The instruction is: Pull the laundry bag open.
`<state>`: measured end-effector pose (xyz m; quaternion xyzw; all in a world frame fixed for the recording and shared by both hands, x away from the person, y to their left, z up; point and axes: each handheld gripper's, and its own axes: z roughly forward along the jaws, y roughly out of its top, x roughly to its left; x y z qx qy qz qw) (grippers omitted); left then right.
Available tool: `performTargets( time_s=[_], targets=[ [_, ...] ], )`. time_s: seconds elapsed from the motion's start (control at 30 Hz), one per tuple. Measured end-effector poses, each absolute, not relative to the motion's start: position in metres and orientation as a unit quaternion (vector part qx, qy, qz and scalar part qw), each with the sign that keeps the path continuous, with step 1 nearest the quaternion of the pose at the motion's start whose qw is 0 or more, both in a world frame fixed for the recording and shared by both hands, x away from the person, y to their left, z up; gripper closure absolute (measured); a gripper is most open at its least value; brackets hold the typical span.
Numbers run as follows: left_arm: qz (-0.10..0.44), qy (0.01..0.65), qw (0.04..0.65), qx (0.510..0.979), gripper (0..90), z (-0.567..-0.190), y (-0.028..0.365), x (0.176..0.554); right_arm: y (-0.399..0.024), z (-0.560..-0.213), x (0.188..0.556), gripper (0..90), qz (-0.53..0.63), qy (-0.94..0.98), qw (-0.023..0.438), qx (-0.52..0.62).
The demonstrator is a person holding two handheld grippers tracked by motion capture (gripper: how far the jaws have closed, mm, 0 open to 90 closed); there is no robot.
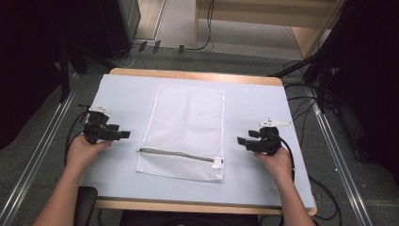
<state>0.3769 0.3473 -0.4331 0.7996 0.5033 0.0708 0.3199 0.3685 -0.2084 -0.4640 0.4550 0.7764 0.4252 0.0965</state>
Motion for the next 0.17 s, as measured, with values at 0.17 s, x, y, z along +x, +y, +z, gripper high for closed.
performTargets(
  time_s=[0.17],
  targets=[
    [0.083, 0.510, 0.304, 0.801, 27.8, -0.4374, 0.3470, 0.3786, -0.2090, -0.4670, 0.3700, 31.8, 0.419, 0.778, 0.099, 0.458]
  ],
)
